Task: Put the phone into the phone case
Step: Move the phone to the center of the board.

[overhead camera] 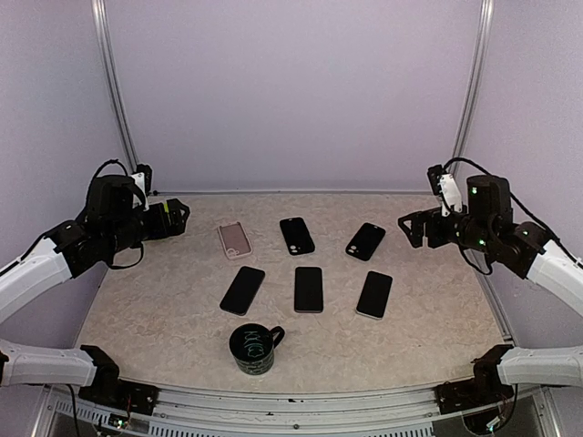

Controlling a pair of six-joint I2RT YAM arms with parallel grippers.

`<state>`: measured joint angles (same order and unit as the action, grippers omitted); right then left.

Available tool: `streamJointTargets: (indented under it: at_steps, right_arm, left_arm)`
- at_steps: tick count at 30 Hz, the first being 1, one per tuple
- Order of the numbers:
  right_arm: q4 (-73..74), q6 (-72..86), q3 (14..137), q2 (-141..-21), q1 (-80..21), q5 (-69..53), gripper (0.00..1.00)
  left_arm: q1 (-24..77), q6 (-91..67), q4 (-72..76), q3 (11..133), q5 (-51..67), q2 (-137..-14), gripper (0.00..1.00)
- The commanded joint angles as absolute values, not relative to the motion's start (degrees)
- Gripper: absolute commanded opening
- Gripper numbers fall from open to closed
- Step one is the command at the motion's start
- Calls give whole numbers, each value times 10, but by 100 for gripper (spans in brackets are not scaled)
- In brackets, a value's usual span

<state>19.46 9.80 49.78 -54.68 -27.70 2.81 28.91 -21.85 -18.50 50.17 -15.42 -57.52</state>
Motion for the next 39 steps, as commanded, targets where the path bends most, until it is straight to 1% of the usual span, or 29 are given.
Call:
streamJointTargets:
  at_steps: [1,5,10,13,15,19,21,24,32,39]
  right_arm:
    - [204,69,494,-524,-284,67,100]
    - [199,66,482,-512,-284,79,100]
    - [202,77,475,-527,-284,78,100]
    - [199,97,467,-541,-284,109,100]
    - [197,120,464,-550,-284,130,100]
    - [220,219,482,-582,-284,203,100]
    - [247,237,504,-598,-284,205,100]
    - [262,236,524,-609,-283,183,100]
    - [142,204,435,-550,-283,112,100]
    - [154,190,449,-575,-283,68,100]
  left_arm:
    - [284,-233,-190,517,-148,-571,99]
    - [284,-253,-185,510,-151,-572,99]
    - [284,-271,-174,488,-165,-572,99]
    - [284,-288,-163,465,-177,-568,99]
    - [284,-302,-157,452,-175,-565,99]
    - [284,-333,-162,437,-175,-567,99]
    - [284,-351,-168,431,-183,-569,99]
    - [285,-367,-172,425,-188,-574,99]
    - [294,-368,-163,407,-185,-574,99]
    - [317,-376,-162,403,-186,-609,99]
